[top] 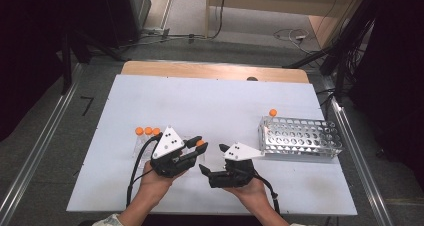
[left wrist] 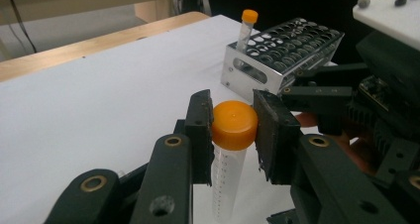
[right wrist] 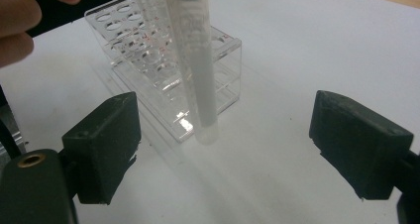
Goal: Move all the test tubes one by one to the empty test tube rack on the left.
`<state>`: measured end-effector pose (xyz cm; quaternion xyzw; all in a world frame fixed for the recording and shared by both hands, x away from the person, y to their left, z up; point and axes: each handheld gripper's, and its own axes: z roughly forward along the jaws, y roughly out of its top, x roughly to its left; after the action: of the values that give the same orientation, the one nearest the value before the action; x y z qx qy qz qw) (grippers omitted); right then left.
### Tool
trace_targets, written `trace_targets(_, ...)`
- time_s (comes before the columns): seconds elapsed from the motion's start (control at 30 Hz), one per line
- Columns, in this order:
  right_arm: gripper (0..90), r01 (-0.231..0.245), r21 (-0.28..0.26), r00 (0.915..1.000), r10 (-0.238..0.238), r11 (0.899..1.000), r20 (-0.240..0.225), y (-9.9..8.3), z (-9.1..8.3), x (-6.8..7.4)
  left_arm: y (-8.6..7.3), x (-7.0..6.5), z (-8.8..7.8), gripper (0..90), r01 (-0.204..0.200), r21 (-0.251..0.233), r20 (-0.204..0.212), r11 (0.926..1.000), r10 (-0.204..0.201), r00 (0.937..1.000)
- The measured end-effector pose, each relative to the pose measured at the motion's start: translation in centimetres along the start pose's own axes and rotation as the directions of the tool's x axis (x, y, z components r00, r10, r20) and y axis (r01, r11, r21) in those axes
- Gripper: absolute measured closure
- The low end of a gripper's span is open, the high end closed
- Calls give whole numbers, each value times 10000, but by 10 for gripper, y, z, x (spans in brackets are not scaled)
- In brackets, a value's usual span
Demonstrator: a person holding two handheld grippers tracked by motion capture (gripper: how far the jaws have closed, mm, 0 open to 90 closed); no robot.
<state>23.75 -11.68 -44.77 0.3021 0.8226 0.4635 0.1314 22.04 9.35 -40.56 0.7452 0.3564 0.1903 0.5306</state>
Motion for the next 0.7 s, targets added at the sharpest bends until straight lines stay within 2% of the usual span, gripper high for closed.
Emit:
trace_targets(0.17,111,34,40,10000,-34,10000,10,-1,0,0,5,5,-7,707,96,-157,-176,9998,-99,9998)
trace_targets(0.43,112,12,35,10000,-13,10000,39,-1,-1,-1,16,18,-26,708,379,-825,-686,9959,-437,9967)
trace_targets(0.53,112,16,43,10000,-16,10000,42,-1,-1,-1,19,24,-32,708,477,-1033,-963,9935,-577,9937)
trace_targets(0.7,112,-27,42,10000,27,10000,59,-1,-1,0,20,35,-38,708,649,-1130,-1504,9915,-816,9852)
